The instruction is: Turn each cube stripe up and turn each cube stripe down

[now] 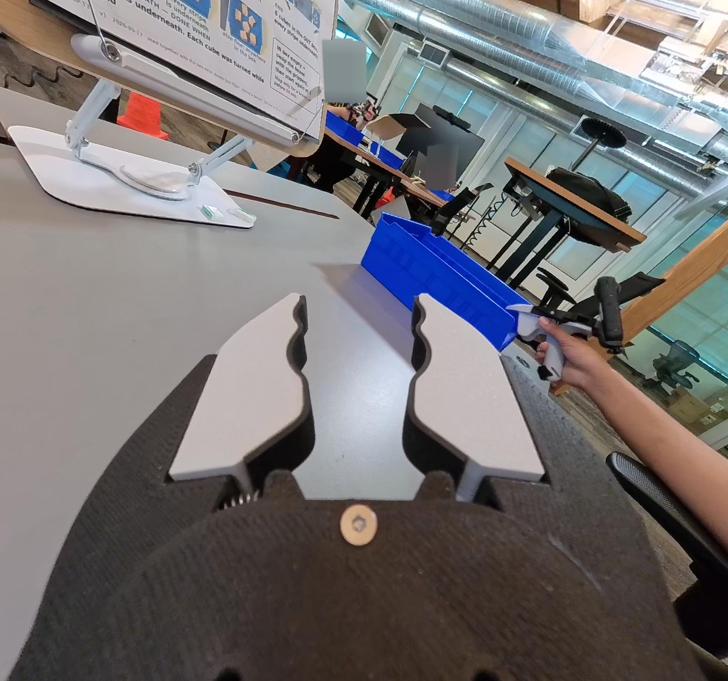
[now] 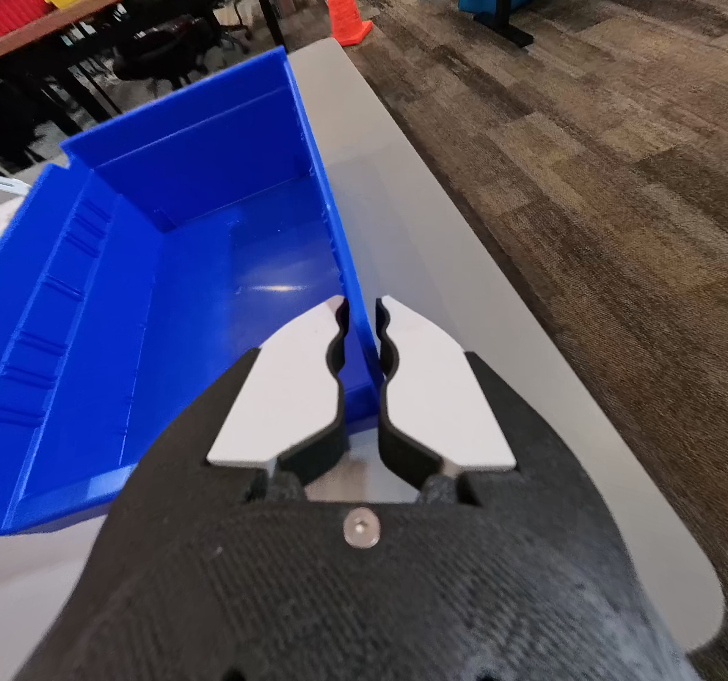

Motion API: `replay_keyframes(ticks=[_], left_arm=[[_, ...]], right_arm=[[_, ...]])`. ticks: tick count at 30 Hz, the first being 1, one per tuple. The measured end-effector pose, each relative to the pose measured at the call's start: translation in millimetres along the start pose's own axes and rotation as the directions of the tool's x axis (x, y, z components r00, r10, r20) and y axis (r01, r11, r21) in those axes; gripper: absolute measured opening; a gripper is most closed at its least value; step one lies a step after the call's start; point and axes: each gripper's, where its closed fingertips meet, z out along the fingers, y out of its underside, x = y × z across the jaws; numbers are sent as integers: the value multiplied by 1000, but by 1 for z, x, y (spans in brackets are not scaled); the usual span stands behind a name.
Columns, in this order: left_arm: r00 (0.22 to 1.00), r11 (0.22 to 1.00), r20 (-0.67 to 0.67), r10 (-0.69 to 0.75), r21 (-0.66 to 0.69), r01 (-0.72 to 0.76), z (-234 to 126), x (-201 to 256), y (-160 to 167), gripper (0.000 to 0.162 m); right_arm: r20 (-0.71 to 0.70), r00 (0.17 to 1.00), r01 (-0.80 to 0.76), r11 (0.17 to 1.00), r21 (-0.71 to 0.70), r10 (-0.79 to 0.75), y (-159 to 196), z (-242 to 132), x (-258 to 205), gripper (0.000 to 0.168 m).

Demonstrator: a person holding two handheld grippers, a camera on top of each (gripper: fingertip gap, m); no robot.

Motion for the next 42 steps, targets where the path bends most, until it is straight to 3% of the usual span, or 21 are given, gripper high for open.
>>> replay_keyframes(ticks=[3, 5, 9, 16, 20, 25, 29, 33, 36, 38, 40, 42], left_arm=[[1000, 1000, 8, 4, 5, -4, -1, -1, -1, 51], [1000, 1000, 8, -4, 8, 4, -1, -2, -2, 51], [1000, 1000, 8, -4, 1, 4, -1, -2, -1, 51], [1000, 1000, 20, 7, 3, -7, -2, -4, -1, 51], [1000, 1000, 26, 4, 9, -5, -3, -6, -3, 51], [999, 1000, 42, 8, 21, -8, -5, -8, -6, 51], [993, 996, 97, 71, 54, -77, -11, -14, -16, 50], [956, 964, 122, 266, -22, -266, -26, -20, -32, 57], [879, 913, 248, 408, -86, -399, -57, -43, -69, 68], [821, 908, 397, 411, -95, -408, -87, -66, -104, 63], [735, 933, 581, 350, -146, -329, -126, -103, -128, 60], [667, 951, 678, 310, -232, -206, -161, -137, -126, 61]], right_arm=[[-59, 997, 49, 999, 24, -47, -7, -15, -6, 15], [-80, 992, 102, 990, 93, -95, -19, -24, -14, 27], [-147, 968, 223, 964, 145, -201, -30, -29, -21, 27], [-222, 893, 448, 830, 332, -392, -62, -55, -65, 25], [-71, 883, 436, 754, 492, -464, -62, -70, -133, 38], [144, 875, 279, 724, 631, -463, -57, -94, -217, 39], [369, 832, 140, 801, 582, -415, -34, -94, -264, 37], [418, 771, 219, 816, 534, -481, -10, -85, -283, 37], [369, 752, 296, 780, 552, -547, -4, -80, -283, 33], [378, 743, 305, 782, 543, -552, -1, -78, -284, 32], [382, 738, 309, 782, 541, -556, 1, -78, -286, 31], [375, 728, 329, 772, 543, -574, 3, -78, -289, 31]])
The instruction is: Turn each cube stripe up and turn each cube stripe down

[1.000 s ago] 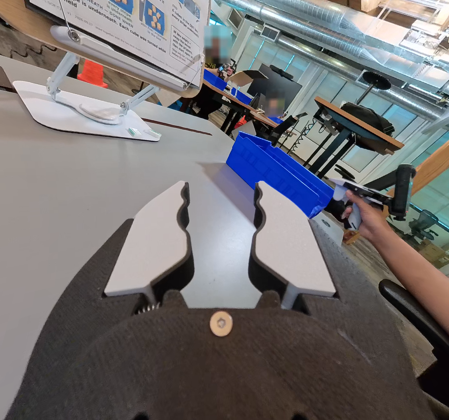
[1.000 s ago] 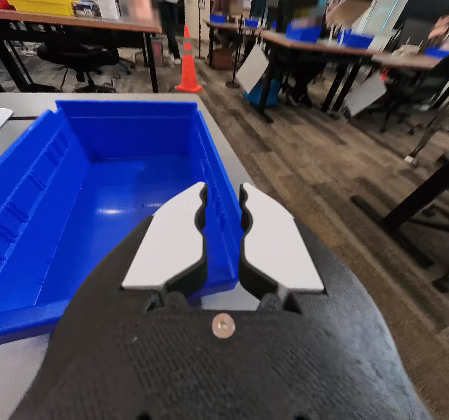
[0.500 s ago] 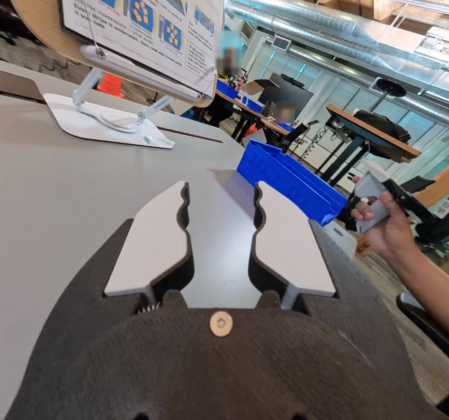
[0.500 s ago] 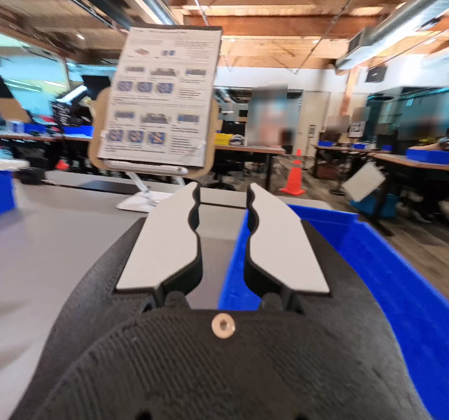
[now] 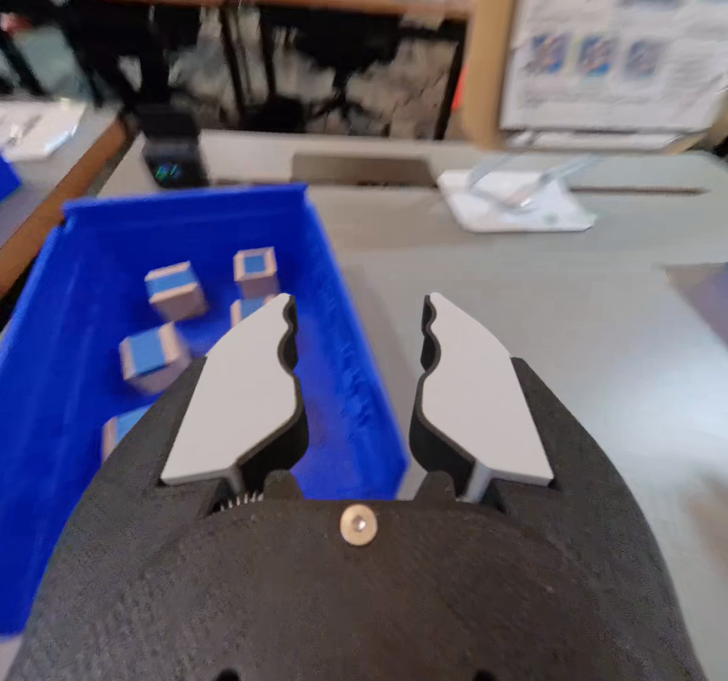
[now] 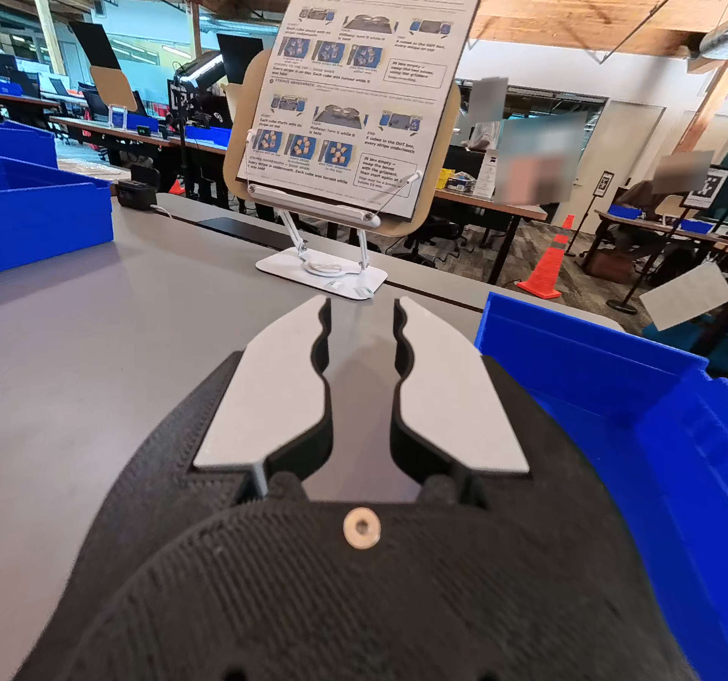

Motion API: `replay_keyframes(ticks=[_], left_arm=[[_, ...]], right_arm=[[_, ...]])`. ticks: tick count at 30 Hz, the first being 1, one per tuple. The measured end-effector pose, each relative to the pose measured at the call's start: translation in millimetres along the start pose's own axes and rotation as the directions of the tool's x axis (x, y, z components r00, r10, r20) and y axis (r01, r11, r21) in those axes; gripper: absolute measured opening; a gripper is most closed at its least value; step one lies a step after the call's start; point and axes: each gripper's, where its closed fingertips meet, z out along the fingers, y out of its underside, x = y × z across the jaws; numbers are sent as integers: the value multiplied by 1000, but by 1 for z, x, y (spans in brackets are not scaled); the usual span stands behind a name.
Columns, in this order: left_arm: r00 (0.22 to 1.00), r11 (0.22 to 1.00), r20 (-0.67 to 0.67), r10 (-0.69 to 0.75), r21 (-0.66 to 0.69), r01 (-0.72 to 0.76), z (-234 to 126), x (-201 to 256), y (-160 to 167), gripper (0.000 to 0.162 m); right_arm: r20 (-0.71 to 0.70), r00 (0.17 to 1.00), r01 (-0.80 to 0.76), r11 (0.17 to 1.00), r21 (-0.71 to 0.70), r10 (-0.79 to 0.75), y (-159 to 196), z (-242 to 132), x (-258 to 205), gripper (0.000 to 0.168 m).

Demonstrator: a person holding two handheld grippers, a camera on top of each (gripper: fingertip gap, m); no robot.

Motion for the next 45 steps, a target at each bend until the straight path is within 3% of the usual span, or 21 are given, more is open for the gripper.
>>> replay_keyframes(ticks=[4, 9, 13, 17, 20, 22, 25, 27, 29, 32, 36, 40, 43, 45], left_arm=[[996, 967, 76, -54, -244, 71, 7, -50, 56, 55], [993, 920, 70, -96, -375, 116, 18, -63, 86, 55], [989, 839, 134, 54, -544, 27, 27, -79, 114, 56], [990, 762, 86, 110, -647, -29, 39, -75, 137, 51], [989, 754, 86, 119, -656, -34, 43, -78, 130, 50], [995, 818, 91, 49, -576, 13, 44, -77, 106, 49], [995, 940, 12, -102, -327, 100, 34, -63, 41, 48], [969, 979, -171, -180, -127, 159, 15, -35, -11, 48], [895, 980, -402, -192, -33, 195, -12, 2, -48, 47], [742, 966, -647, -175, 34, 257, -46, 54, -81, 47], [444, 942, -877, -184, -28, 336, -73, 129, -96, 47], [171, 928, -952, -254, -190, 321, -77, 203, -80, 47], [-28, 888, -928, -370, -363, 284, -74, 258, -54, 47], [-103, 862, -890, -443, -455, 223, -70, 293, -29, 47]], right_arm=[[37, 999, 34, 999, -25, -34, 2, 4, -16, 30], [66, 992, 115, 992, -53, -111, 5, 2, -35, 30], [33, 982, 187, 980, -64, -185, 7, -7, -33, 26], [0, 975, 221, 969, -114, -222, 16, -18, -23, 24], [-28, 971, 234, 964, -131, -239, 17, -26, -17, 23], [-41, 970, 231, 965, -127, -238, 16, -30, -13, 22], [-45, 971, 228, 965, -130, -235, 16, -32, -11, 22], [-36, 972, 228, 965, -133, -234, 18, -29, -14, 22], [-18, 971, 232, 963, -136, -236, 18, -26, -20, 22], [10, 967, 252, 961, -115, -253, 11, -22, -34, 23], [54, 966, 256, 966, -32, -254, -10, -16, -65, 34], [114, 949, 288, 956, 60, -293, -26, -13, -105, 47], [172, 942, 266, 955, 134, -287, -39, -16, -135, 51], [217, 943, 217, 960, 175, -252, -48, -20, -149, 56]])
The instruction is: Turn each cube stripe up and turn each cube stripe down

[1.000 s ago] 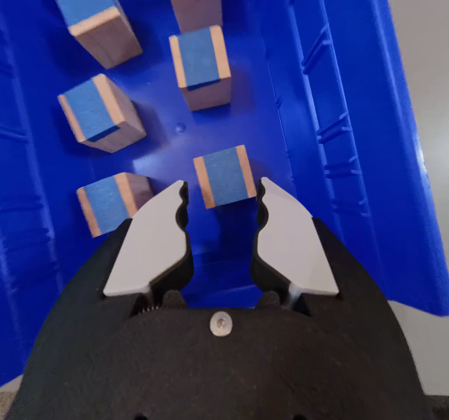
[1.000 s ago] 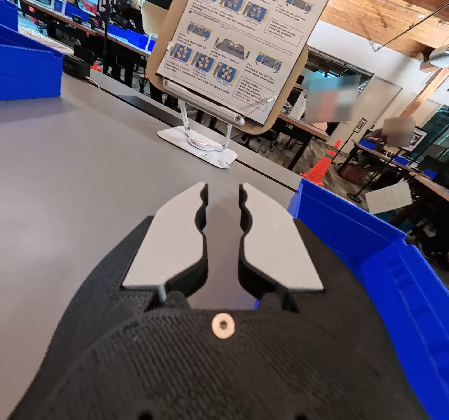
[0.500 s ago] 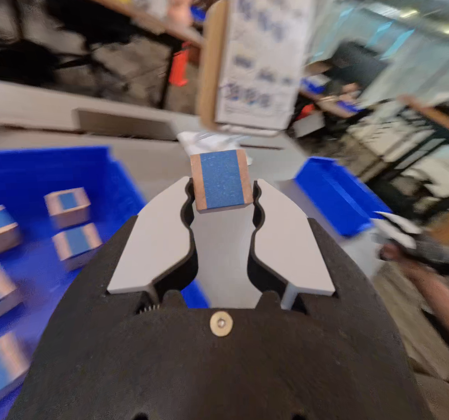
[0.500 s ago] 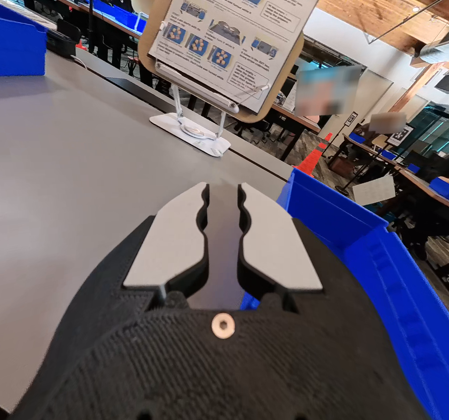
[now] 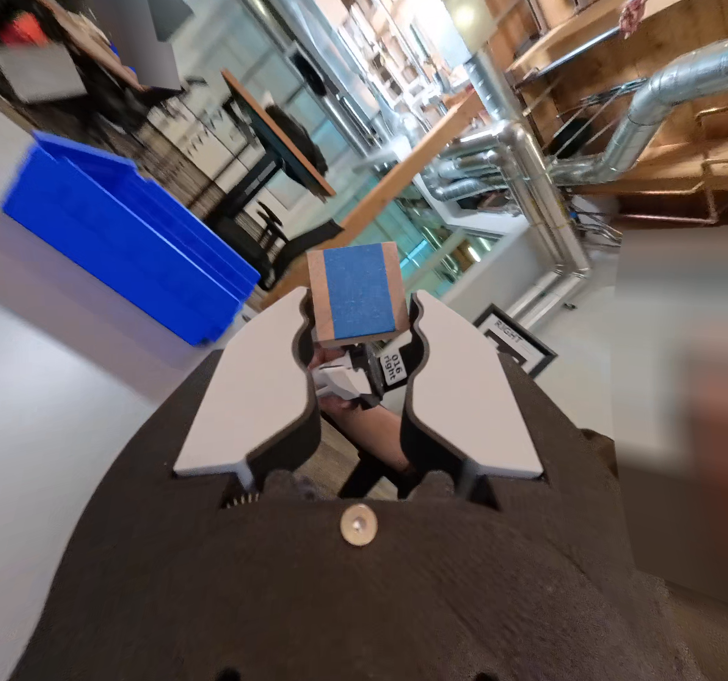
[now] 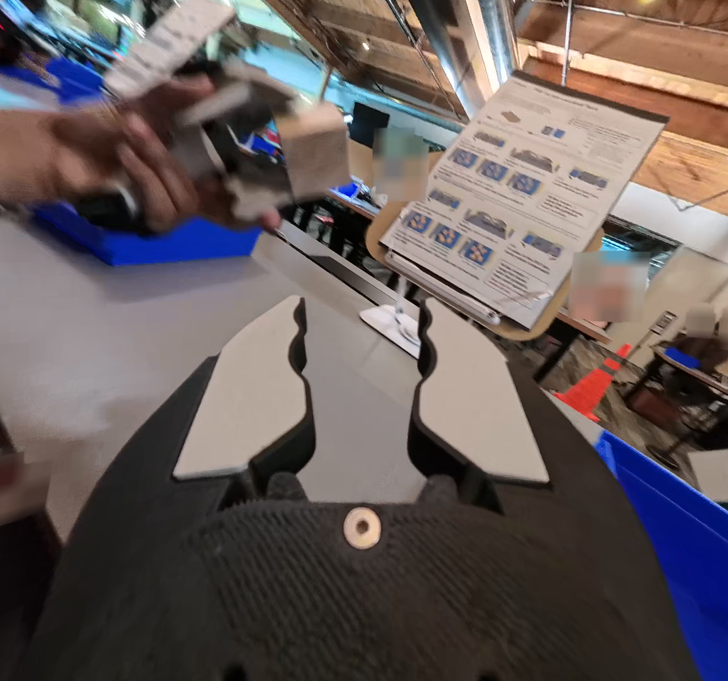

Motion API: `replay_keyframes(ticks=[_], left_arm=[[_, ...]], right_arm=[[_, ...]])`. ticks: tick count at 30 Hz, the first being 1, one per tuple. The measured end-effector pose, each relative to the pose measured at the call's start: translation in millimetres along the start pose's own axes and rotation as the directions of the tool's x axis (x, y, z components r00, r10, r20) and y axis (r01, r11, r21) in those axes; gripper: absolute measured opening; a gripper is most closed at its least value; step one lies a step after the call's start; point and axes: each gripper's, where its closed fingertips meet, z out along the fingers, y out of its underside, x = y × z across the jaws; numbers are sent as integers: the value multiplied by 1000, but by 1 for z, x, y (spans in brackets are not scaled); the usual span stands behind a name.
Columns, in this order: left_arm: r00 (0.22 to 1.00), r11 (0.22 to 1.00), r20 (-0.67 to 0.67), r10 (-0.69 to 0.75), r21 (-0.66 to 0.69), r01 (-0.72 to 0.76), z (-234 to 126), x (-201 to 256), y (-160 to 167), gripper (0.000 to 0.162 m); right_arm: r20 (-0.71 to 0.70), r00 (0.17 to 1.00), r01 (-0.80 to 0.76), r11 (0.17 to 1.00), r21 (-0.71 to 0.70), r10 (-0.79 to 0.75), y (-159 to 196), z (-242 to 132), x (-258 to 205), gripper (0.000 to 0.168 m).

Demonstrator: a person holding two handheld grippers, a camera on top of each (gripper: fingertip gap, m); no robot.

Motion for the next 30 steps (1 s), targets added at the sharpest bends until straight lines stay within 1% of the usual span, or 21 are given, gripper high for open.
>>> replay_keyframes(ticks=[2, 4, 8, 12, 15, 16, 18, 19, 21, 24, 26, 27, 29, 30], left_arm=[[997, 997, -40, -64, -53, 62, 21, -15, 27, 47], [987, 989, -94, -132, -75, 125, 35, -22, 46, 47], [953, 968, -175, -249, -55, 243, 46, -28, 62, 47], [935, 956, -197, -294, -83, 283, 51, -28, 77, 46], [917, 948, -244, -316, -101, 300, 55, -20, 82, 46], [911, 946, -258, -322, -113, 302, 57, -17, 85, 46], [906, 944, -269, -326, -149, 295, 60, -13, 92, 46], [906, 943, -271, -325, -165, 289, 61, -12, 96, 47], [897, 939, -285, -339, -171, 300, 60, -10, 96, 47], [891, 933, -288, -350, -190, 305, 57, -11, 99, 47], [896, 937, -283, -342, -179, 301, 54, -12, 98, 47], [903, 941, -274, -333, -157, 299, 53, -15, 96, 51], [919, 948, -233, -316, -99, 301, 49, -24, 88, 66], [926, 951, -217, -308, -70, 300, 45, -29, 84, 70]], right_arm=[[42, 998, -52, 998, 43, 50, -10, 0, -9, 59], [52, 995, -84, 994, 70, 81, -15, -1, -11, 62], [8, 998, -58, 994, 94, 58, -16, -2, -6, 67], [22, 998, -57, 993, 102, 55, -16, 0, -12, 67], [44, 997, -65, 993, 96, 61, -15, 3, -20, 65], [46, 997, -63, 994, 92, 59, -13, 4, -22, 62], [31, 999, -34, 996, 87, 31, -12, 5, -23, 48], [22, 1000, -8, 995, 98, 6, -13, 4, -23, 47], [28, 999, 14, 995, 103, -17, -14, 4, -24, 46], [64, 998, -5, 996, 94, -1, -14, 5, -27, 46], [61, 998, -9, 995, 96, 3, -15, 5, -26, 46], [53, 999, -11, 995, 104, 6, -16, 4, -24, 46], [34, 999, -37, 993, 114, 33, -18, 1, -16, 46], [19, 999, -53, 992, 119, 51, -19, -1, -9, 46]])
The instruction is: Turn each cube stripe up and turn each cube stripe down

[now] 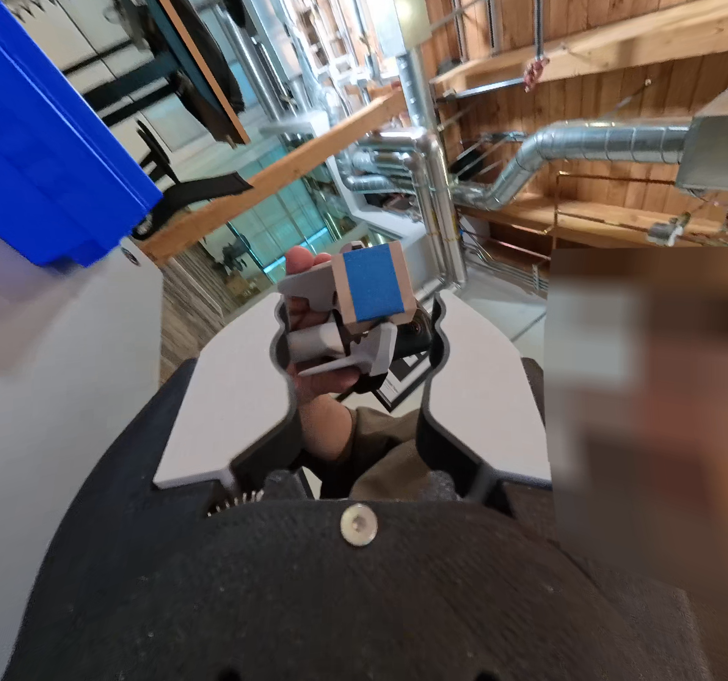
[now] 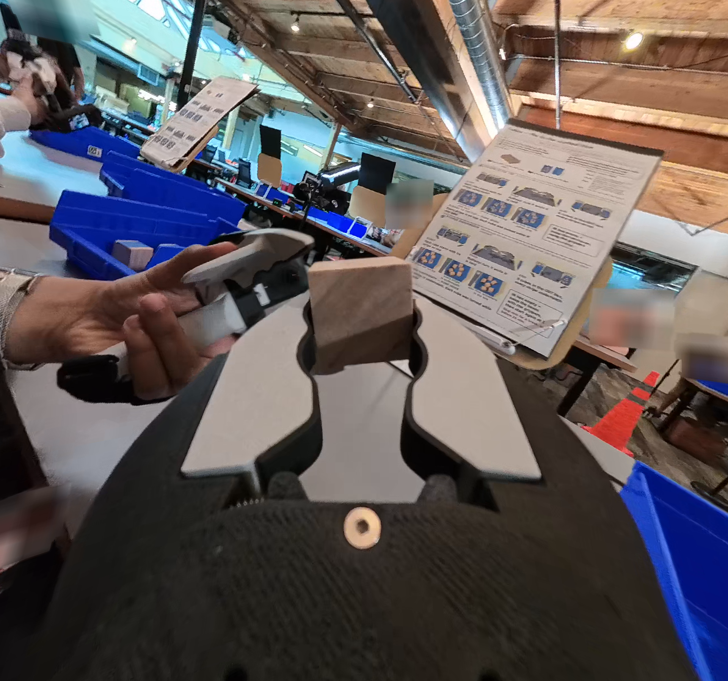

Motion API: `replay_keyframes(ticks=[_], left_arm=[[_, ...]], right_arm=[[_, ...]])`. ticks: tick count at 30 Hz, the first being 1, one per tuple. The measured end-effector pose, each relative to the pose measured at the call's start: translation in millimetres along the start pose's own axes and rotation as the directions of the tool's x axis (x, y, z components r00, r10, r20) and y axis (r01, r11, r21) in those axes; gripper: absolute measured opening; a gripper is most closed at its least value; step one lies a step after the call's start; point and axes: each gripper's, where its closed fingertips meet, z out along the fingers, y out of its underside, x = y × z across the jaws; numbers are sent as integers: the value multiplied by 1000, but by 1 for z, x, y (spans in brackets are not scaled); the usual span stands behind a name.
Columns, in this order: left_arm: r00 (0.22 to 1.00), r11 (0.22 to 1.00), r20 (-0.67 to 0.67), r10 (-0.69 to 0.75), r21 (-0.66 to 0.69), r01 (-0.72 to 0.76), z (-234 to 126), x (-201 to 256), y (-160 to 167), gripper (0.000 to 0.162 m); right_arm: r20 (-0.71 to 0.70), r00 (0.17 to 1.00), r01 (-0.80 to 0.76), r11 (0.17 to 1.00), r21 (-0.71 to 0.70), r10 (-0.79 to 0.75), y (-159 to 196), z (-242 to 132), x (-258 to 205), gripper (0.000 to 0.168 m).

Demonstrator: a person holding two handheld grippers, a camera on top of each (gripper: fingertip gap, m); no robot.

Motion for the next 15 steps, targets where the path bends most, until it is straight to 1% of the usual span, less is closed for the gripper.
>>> replay_keyframes(ticks=[2, 4, 6, 9, 11, 12, 13, 15], left_arm=[[999, 999, 42, 25, 21, -26, -11, -5, -6, 72], [993, 998, 101, 55, 2, -55, -23, -13, -7, 72], [988, 997, 136, 79, 5, -80, -33, -15, -12, 71], [982, 992, 163, 98, 66, -109, -48, -13, -23, 68], [979, 989, 180, 98, 97, -116, -55, -13, -27, 67], [978, 987, 187, 95, 106, -117, -58, -13, -27, 67], [976, 986, 193, 95, 116, -119, -61, -12, -28, 67], [971, 982, 216, 102, 131, -133, -65, -12, -28, 68]], right_arm=[[-54, 998, -20, 1000, 5, 20, -1, -6, 19, 46], [-141, 990, -28, 1000, 1, 27, 1, -14, 49, 46], [-243, 969, -43, 999, -12, 39, 7, -26, 86, 46], [-424, 905, -42, 998, -52, 16, 20, -49, 155, 46], [-528, 849, -45, 990, -137, -35, 41, -61, 207, 46], [-555, 831, -79, 976, -201, -47, 58, -64, 230, 46], [-568, 821, -132, 950, -281, -54, 79, -64, 251, 46], [-575, 815, -240, 869, -433, -62, 125, -60, 284, 46]])
